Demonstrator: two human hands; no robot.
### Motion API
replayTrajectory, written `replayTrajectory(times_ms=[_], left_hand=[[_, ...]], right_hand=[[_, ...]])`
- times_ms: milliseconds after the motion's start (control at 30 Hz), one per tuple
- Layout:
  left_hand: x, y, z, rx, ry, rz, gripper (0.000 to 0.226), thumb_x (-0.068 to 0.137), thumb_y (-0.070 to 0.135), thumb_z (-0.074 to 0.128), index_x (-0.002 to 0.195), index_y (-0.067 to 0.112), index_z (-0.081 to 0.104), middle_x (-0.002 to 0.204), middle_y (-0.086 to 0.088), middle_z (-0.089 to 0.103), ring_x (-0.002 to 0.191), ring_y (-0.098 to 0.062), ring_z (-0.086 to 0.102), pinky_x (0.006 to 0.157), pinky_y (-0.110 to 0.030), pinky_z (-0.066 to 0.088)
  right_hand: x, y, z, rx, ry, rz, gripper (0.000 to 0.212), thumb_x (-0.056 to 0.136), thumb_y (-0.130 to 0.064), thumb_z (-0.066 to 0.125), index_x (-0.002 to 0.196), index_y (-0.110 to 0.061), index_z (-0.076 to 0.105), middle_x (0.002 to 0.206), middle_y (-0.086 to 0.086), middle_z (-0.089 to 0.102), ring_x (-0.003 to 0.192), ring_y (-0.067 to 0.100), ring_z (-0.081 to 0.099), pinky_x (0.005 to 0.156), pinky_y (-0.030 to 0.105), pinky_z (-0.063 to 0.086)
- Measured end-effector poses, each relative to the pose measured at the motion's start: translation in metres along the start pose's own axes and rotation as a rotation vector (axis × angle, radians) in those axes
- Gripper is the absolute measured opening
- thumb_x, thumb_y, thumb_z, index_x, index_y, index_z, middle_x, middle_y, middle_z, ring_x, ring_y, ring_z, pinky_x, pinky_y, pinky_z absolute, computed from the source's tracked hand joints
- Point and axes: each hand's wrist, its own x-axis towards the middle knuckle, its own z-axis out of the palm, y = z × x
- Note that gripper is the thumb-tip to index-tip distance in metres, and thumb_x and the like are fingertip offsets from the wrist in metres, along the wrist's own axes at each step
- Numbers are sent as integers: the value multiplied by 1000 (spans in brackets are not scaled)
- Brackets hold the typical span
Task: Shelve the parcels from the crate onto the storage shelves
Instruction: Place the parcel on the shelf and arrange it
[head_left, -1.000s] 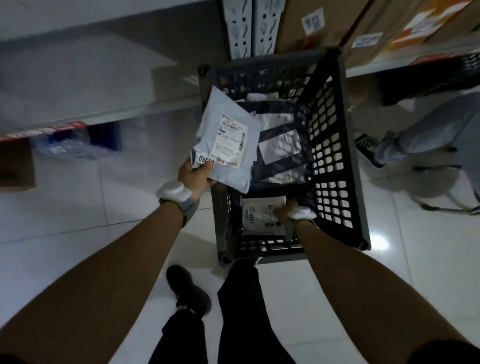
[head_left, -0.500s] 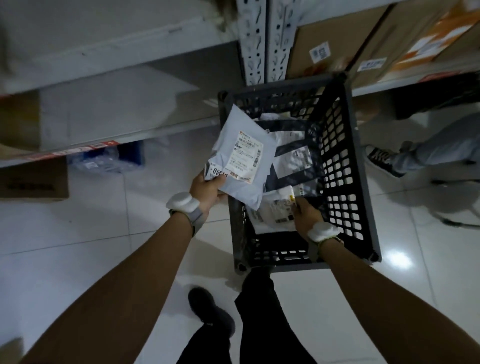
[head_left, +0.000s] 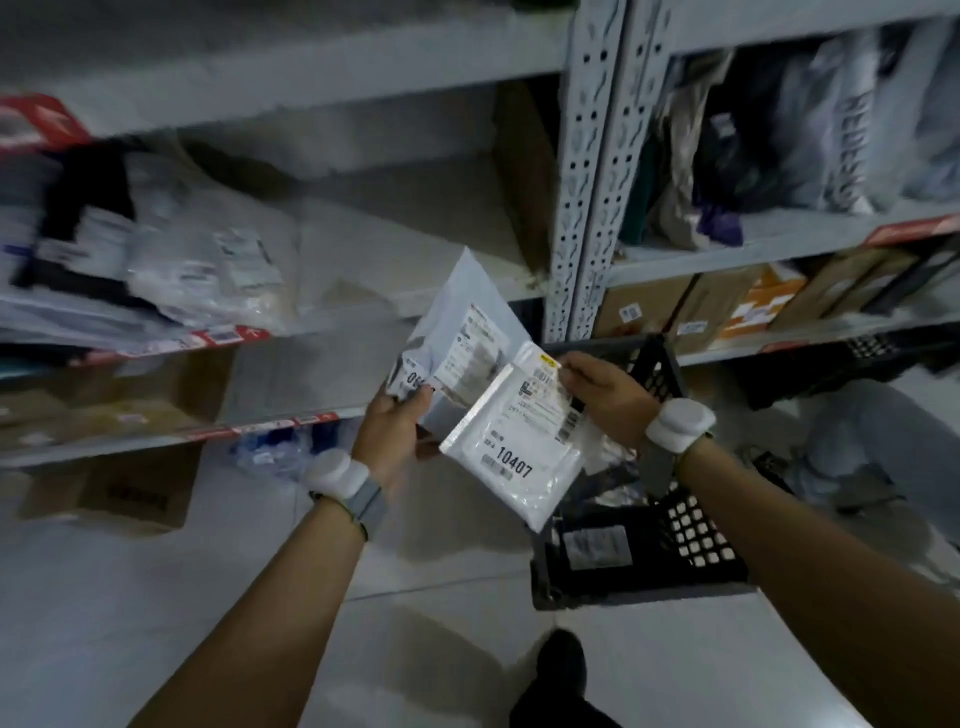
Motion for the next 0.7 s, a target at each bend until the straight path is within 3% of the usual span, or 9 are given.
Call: replayTrajectory(times_ms=[67,133,267,367,433,500,567,633,700], left_hand=[[-35,18,-15,-86,-59,28,17,98,20,57,111,23,67,106,-14,72,93,-37,64,77,-56,46],[-75,36,-38,-190,-120,56,20,98,23,56,114,21,66,108,-17,70,97,-38,59,79,-53,39],[-128,70,-66,-218,-201,110,40,96,41,52,129,20,59,119,-15,69,105,-36,66,84,-52,49],[-165,93,-96,-188,-245,214,36,89,15,63,125,15,59,113,-14,72,97,-30,72,73,-46,59],[-182,101,-114,-170,-219,269,41,88,-6,59,124,14,58,114,-15,72,93,-29,73,67,-42,59],[-192,110,-130,-203,-162,346,47,89,-12,54,124,19,56,114,-12,72,90,-28,73,64,-43,58],[-198,119,-134,-271,-103,408,52,89,-12,54,126,25,54,114,-8,72,91,-27,73,64,-43,57],[-206,132,-137,-335,-48,513,58,88,-12,57,127,29,52,115,-4,72,94,-27,73,67,-49,58],[-215,144,-137,-375,-31,611,61,86,-13,59,128,30,51,117,-3,71,97,-30,72,72,-58,57]], right_hand=[[-13,-55,14,-117,60,-95,26,105,-22,45,122,-8,58,116,12,63,108,27,57,103,43,43],[-33,-105,35,-285,111,-217,22,106,-27,42,119,-16,57,105,9,65,95,28,61,91,42,49],[-60,-172,59,-764,177,-341,25,104,-36,38,122,-23,48,97,14,66,84,35,63,75,40,52],[-82,-221,81,-893,228,-420,22,102,-38,38,118,-27,48,93,10,68,78,34,63,70,39,53],[-93,-245,94,-709,283,-467,18,101,-41,44,111,-30,54,88,5,69,77,31,65,69,38,54],[-105,-266,106,-263,376,-471,16,94,-44,60,105,-33,58,81,-5,68,75,16,66,66,31,54],[-118,-281,112,106,386,-409,35,84,-47,73,109,-30,55,88,-14,64,77,3,63,67,20,52],[-128,-291,121,315,253,-407,44,78,-44,80,111,-24,59,97,-5,72,82,9,70,74,31,60],[-137,-298,131,277,137,-486,38,75,-44,81,107,-27,67,101,-1,76,89,14,74,79,42,62]])
